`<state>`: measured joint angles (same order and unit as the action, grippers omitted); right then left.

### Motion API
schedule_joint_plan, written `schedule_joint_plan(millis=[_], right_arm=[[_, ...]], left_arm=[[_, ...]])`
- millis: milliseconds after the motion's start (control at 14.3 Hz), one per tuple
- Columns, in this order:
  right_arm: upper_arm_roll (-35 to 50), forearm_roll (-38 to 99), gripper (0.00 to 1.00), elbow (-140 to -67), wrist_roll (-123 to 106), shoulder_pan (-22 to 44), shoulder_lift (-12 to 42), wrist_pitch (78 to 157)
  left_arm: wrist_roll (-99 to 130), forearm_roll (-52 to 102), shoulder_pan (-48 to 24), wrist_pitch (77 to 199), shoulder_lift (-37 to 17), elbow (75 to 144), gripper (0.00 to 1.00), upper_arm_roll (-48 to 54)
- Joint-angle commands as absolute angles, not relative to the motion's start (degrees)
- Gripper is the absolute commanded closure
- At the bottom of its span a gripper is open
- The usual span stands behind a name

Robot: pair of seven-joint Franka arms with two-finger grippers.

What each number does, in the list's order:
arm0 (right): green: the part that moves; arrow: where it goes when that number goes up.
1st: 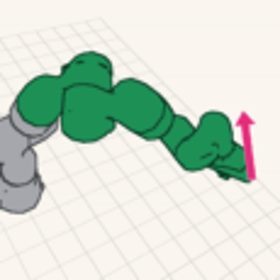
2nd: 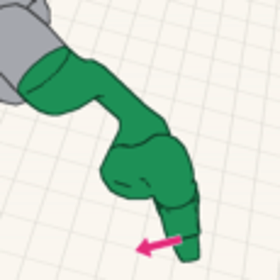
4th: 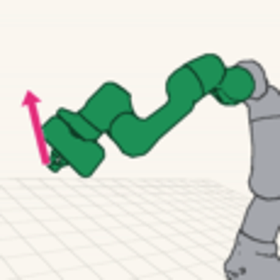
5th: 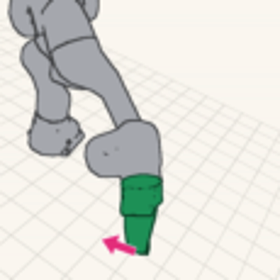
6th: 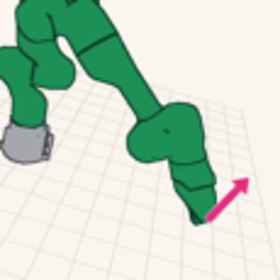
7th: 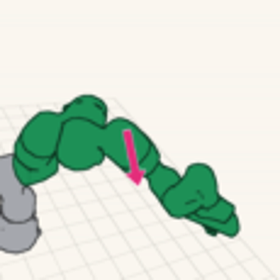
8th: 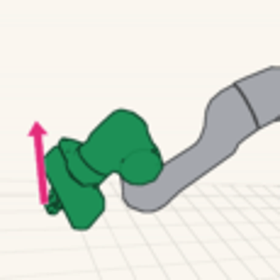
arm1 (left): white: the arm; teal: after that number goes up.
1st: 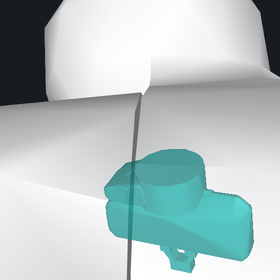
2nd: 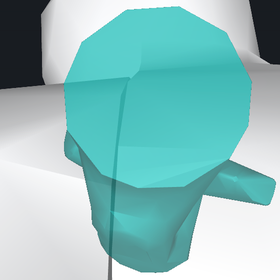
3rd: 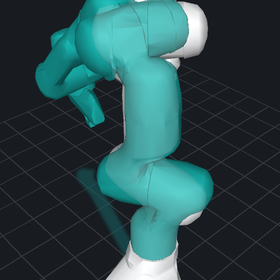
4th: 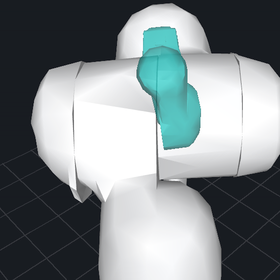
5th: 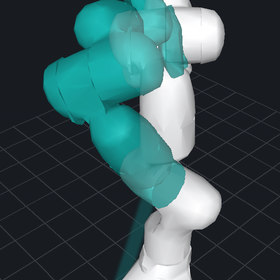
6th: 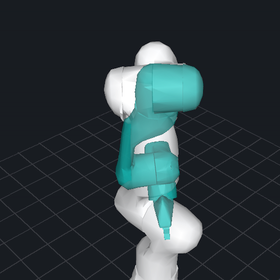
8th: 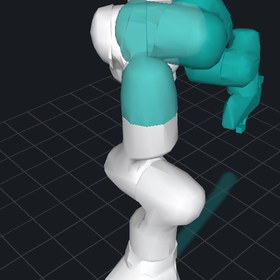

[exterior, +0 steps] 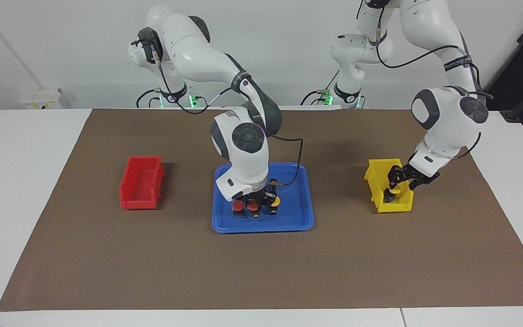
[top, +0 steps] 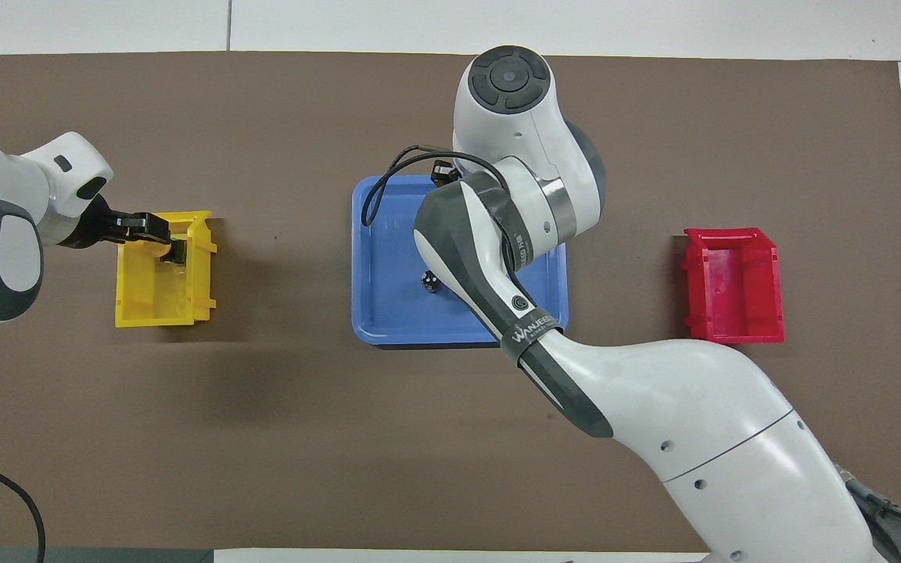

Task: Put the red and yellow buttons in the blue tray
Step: 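Place the red button in the tray while the left gripper grasps yellow button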

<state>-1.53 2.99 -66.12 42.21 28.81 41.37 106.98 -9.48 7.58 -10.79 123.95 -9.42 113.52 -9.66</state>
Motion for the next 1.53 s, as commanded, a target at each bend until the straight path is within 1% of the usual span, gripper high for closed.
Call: schedule_joint_plan(millis=[0, 209, 349, 628, 767, 837, 907, 977, 1047, 1116, 1465], right_arm=[[-1.0, 2.4, 0.99, -69.6, 42.9, 28.9, 38.8, 108.5], [-1.1, 1.9, 0.99, -69.2, 43.0, 29.6, 38.8, 107.1], [-1.1, 1.6, 0.98, -70.6, 42.9, 29.6, 38.8, 107.8], [-1.1, 1.3, 0.98, -74.3, 42.9, 29.5, 37.6, 108.9], [-1.1, 1.3, 0.96, -75.1, 42.9, 29.5, 37.4, 110.0], [-1.0, 1.3, 0.91, -75.2, 42.9, 29.5, 37.4, 110.3], [-1.0, 1.3, 0.81, -75.1, 42.9, 29.4, 37.4, 110.3], [-1.0, 1.3, 0.61, -75.1, 42.9, 29.4, 37.4, 110.3], [-1.1, 1.3, 0.48, -75.0, 42.9, 29.4, 37.4, 110.0], [-1.1, 1.3, 0.37, -74.8, 42.9, 29.4, 37.4, 109.9], [-1.0, 1.4, 0.37, -74.2, 42.9, 29.0, 37.3, 109.2]], left_arm=[[-9.1, 6.7, -10.7, 125.9, -6.7, 117.2, 0.30, -9.4], [-8.7, 6.7, -10.7, 126.8, -6.0, 118.9, 0.30, -9.4], [-8.4, 6.7, -10.8, 128.7, -6.0, 119.4, 0.31, -9.4], [-7.7, 6.7, -10.9, 130.1, -6.1, 120.1, 0.41, -9.3], [-6.0, 6.7, -12.0, 131.1, -6.4, 120.3, 0.43, -9.3], [-5.9, 6.7, -12.0, 131.7, -6.4, 120.3, 0.43, -9.3], [-5.9, 6.7, -12.0, 131.8, -6.4, 120.3, 0.43, -9.3], [-5.9, 6.7, -12.0, 132.0, -6.5, 120.3, 0.43, -9.3], [-5.9, 6.7, -12.0, 132.1, -6.5, 120.3, 0.43, -9.3], [-6.0, 6.7, -12.0, 132.1, -6.6, 120.3, 0.44, -9.3], [-6.0, 6.7, -12.0, 133.3, -6.9, 120.3, 0.45, -9.3]])
